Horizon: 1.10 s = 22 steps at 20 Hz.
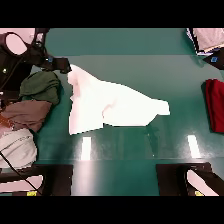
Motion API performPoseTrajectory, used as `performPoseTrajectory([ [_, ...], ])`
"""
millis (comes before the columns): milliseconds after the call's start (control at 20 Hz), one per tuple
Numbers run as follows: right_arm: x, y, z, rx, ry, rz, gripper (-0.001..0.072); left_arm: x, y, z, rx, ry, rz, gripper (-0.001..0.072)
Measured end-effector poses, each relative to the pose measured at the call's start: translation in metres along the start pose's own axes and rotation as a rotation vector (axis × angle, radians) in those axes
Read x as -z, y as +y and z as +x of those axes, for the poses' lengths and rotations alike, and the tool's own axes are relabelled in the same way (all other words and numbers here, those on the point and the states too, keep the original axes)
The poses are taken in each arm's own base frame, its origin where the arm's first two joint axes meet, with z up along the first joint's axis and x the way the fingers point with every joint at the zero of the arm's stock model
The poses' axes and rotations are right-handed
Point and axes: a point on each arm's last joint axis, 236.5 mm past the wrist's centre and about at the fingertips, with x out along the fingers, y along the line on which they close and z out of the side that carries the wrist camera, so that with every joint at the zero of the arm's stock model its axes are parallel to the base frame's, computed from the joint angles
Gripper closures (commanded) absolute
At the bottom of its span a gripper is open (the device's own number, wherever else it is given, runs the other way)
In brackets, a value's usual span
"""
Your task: Fold the shirts.
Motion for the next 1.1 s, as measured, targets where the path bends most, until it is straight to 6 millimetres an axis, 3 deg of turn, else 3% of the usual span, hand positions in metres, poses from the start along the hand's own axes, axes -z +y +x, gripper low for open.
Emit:
performPoseTrajectory([
  [200,0.001,0.000,0.000,0.000,0.003,0.000,0.0695,0.044,0.014,0.022,0.029,0.130,-0.083,0.0063],
  [400,0.002,0.000,0.000,-0.001,0.009,0.001,0.0695,0.104,0.003,0.062,0.127,0.241,-0.129,0.0063],
  [600,0.004,0.000,0.000,-0.002,0.017,0.000,0.0695,0.128,-0.008,0.086,0.203,0.230,-0.170,0.0065],
  [650,0.005,0.000,0.000,-0.002,0.019,0.001,0.0695,0.130,-0.009,0.090,0.208,0.226,-0.177,0.0125],
  [700,0.005,0.000,0.000,-0.002,0.021,0.001,0.0695,0.132,-0.009,0.093,0.211,0.223,-0.182,0.0327],
  [800,0.006,0.001,0.000,-0.003,0.024,0.001,0.0695,0.134,-0.009,0.097,0.218,0.216,-0.193,0.0620],
  [850,0.007,0.001,0.000,-0.003,0.031,0.001,0.0695,0.134,-0.010,0.099,0.220,0.212,-0.197,0.0682],
  [1000,0.016,0.000,0.001,-0.004,0.069,0.003,0.0695,0.123,-0.010,0.097,0.222,0.186,-0.189,0.0683],
  [1100,0.036,-0.004,0.009,-0.007,0.140,0.021,0.0693,0.103,-0.015,0.084,0.235,0.152,-0.162,0.0683],
])
